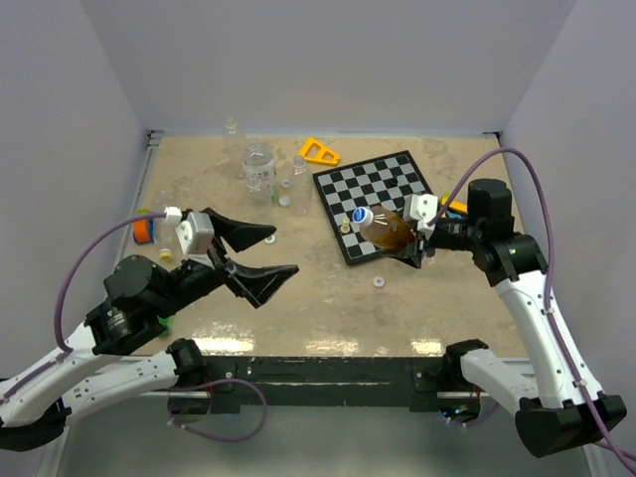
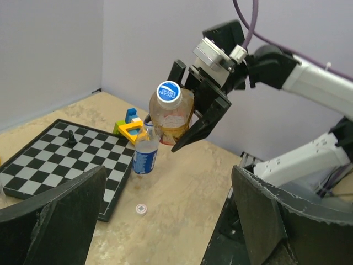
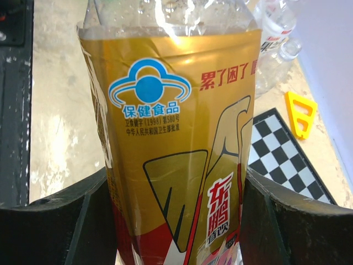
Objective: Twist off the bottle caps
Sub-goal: Pick up the plastic bottle from the corner of the board, then unscrew the bottle cap from the plastic bottle.
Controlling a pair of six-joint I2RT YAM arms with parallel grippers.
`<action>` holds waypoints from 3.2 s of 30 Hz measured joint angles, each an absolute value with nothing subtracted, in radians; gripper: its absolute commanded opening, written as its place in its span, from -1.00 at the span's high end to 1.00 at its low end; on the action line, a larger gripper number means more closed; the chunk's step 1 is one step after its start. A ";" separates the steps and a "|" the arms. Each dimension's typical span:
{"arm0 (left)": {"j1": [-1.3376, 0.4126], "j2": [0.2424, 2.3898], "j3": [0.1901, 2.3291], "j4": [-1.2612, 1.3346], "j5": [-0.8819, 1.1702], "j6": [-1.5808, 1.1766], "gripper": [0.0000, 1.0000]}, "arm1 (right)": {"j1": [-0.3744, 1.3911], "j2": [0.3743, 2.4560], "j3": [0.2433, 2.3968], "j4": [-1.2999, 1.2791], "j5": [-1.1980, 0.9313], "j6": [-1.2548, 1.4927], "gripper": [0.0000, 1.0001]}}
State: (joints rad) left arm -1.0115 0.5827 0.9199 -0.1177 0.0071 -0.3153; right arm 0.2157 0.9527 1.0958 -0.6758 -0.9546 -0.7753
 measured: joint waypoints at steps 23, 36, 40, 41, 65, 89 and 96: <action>-1.010 1.009 0.955 -0.010 0.340 0.168 -0.24 | 0.216 0.989 0.982 -0.867 -0.907 -1.145 0.87; -1.010 1.102 1.021 -0.025 0.309 0.195 -0.14 | 0.223 1.010 0.966 -0.852 -0.913 -1.194 0.86; -1.010 1.119 1.039 -0.042 0.309 0.204 -0.04 | 0.224 1.010 0.961 -0.852 -0.913 -1.198 0.86; -1.010 1.124 1.042 -0.047 0.309 0.205 -0.01 | 0.224 1.010 0.961 -0.852 -0.913 -1.198 0.86; -1.010 1.149 1.050 -0.113 0.206 -0.084 1.00 | 0.241 1.028 0.960 -0.845 -0.911 -1.196 0.86; -1.008 0.808 0.869 -0.222 -0.070 -0.808 -0.88 | 0.320 1.087 0.941 -0.715 -0.883 -1.093 0.87; -1.008 0.529 0.771 -0.202 0.010 -0.429 -0.88 | 0.321 1.104 0.941 -0.716 -0.908 -1.102 0.87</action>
